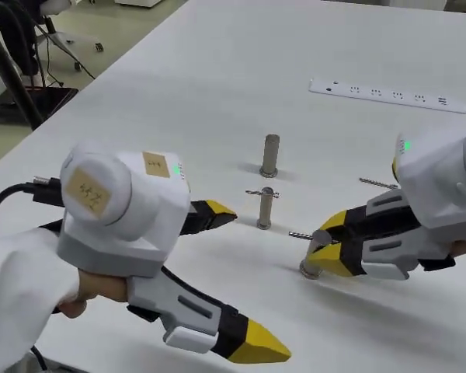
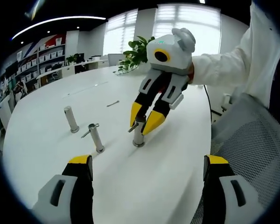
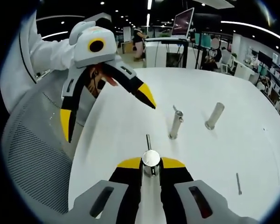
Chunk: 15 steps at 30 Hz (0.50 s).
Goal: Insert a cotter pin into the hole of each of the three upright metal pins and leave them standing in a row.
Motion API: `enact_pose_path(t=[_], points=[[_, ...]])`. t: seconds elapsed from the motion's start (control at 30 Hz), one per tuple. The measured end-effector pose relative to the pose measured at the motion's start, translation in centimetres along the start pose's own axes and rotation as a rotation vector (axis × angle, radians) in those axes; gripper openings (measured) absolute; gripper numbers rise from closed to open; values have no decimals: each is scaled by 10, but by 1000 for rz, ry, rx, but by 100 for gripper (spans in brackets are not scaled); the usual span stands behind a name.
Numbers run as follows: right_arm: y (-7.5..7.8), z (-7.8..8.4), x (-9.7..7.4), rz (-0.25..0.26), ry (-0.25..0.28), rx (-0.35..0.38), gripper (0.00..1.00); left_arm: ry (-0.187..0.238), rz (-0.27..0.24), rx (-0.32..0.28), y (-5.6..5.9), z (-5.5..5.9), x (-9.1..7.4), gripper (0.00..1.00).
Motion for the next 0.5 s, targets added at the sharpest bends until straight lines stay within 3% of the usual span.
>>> enact_pose_path(t=[0.23,0.3,0.5], points=[[1,-1,0,15,6,19,8,32,-4,-33,-2,-5,-9,98],[3,-2,0,14,-1,9,8,25,-17,-29,-4,-4,-10,98],[22,-2,-6,55,-6,10,8,25,-29,-35,-6,-2,-14,98]])
Point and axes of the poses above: the centre of the closed fingertips' face, and the gripper's own axes: x roughly forward along the fingers, y roughly to its right, z roughly out of its underside, the point moved 3 cm from there along -x, roughly backward along the fingers, and after that the axes turned 11 degrees about -x, right-handed, at the moved point
